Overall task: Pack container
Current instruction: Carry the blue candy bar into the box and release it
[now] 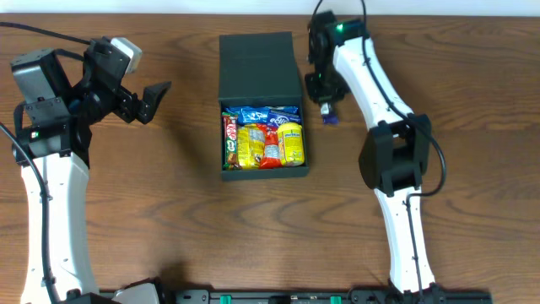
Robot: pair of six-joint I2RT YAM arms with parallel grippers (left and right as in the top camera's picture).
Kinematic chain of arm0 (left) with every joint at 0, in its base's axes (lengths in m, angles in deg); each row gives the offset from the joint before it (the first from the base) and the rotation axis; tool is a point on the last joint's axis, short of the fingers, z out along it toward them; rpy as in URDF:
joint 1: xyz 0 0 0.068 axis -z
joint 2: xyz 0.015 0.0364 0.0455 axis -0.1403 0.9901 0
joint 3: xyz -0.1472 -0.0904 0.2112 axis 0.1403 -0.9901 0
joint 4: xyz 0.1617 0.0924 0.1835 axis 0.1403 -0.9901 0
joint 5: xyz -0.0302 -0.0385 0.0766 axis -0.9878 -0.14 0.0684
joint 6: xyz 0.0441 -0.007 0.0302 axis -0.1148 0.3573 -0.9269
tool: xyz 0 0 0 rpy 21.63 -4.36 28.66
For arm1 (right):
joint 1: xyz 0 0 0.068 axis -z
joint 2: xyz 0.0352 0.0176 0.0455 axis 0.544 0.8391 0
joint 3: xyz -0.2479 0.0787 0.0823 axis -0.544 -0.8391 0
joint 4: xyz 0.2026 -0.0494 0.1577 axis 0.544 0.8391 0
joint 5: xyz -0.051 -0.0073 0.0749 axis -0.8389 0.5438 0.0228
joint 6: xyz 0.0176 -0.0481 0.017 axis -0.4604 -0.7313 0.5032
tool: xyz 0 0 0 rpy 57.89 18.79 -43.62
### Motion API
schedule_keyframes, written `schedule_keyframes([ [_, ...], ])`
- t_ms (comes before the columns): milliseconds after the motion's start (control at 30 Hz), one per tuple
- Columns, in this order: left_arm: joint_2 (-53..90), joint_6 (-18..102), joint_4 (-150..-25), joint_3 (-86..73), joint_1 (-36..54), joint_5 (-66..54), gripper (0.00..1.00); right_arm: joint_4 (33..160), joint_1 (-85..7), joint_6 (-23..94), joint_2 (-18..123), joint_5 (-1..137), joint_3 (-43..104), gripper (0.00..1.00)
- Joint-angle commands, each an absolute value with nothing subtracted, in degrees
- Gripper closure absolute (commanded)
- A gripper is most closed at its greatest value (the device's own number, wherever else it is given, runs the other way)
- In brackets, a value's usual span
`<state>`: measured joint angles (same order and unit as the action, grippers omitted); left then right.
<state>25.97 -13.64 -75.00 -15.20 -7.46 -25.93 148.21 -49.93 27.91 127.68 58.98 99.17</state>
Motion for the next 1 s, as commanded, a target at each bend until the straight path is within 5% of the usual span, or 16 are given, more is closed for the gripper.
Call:
schedule_keyframes([
  [0,26.3,-13.4,-74.8,-14.9,-7.3,-25.9,0.05,151.4,-50.6,29.9,126.5,60.5,108.1,0.96],
  [267,26.3,-13.4,-74.8,-14.8,-7.3,-25.9,0.05,159.7,-56.7,34.8,126.0,69.9,118.0,0.96],
  [900,26.3,-13.6,-75.2,-14.8,-7.3,-25.9,0.05,155.2,-72.8,48.3,126.1,71.1,99.1,0.98],
  [967,26.3,-13.9,-75.2,-14.8,-7.3,-25.9,0.05,154.0,-73.1,49.3,126.1,71.4,98.0,0.90],
])
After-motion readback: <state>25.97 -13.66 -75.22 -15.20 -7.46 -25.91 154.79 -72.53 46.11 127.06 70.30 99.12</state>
